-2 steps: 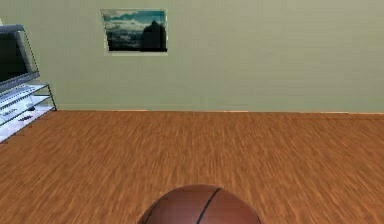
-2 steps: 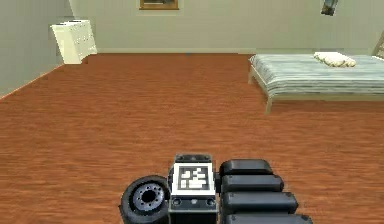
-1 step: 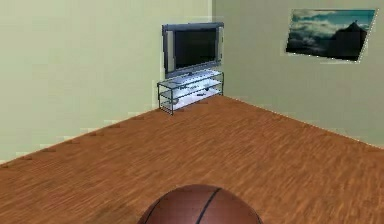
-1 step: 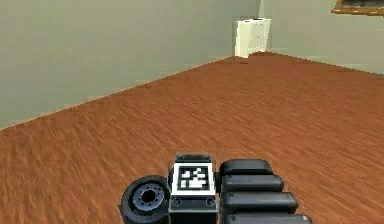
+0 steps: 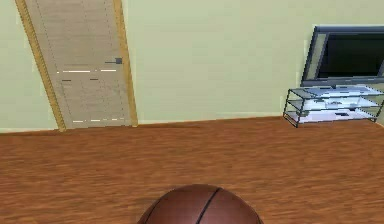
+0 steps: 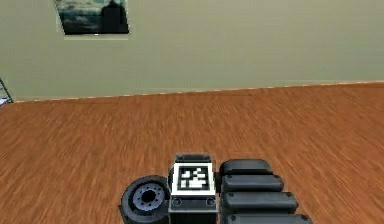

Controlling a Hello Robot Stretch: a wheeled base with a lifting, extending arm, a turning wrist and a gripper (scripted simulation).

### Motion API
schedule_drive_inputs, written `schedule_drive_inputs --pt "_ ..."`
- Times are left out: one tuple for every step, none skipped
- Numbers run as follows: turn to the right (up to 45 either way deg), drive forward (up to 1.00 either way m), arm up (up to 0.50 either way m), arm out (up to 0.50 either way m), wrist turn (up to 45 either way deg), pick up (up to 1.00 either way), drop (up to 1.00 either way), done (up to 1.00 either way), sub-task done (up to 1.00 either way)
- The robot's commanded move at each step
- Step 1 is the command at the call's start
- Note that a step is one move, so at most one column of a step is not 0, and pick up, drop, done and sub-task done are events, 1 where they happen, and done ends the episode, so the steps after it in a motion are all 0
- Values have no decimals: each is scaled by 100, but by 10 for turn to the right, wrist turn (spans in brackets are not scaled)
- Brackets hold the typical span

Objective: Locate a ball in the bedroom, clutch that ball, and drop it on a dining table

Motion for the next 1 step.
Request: schedule_drive_inputs --pt "0 30 0 0 0 0 0 0 0"
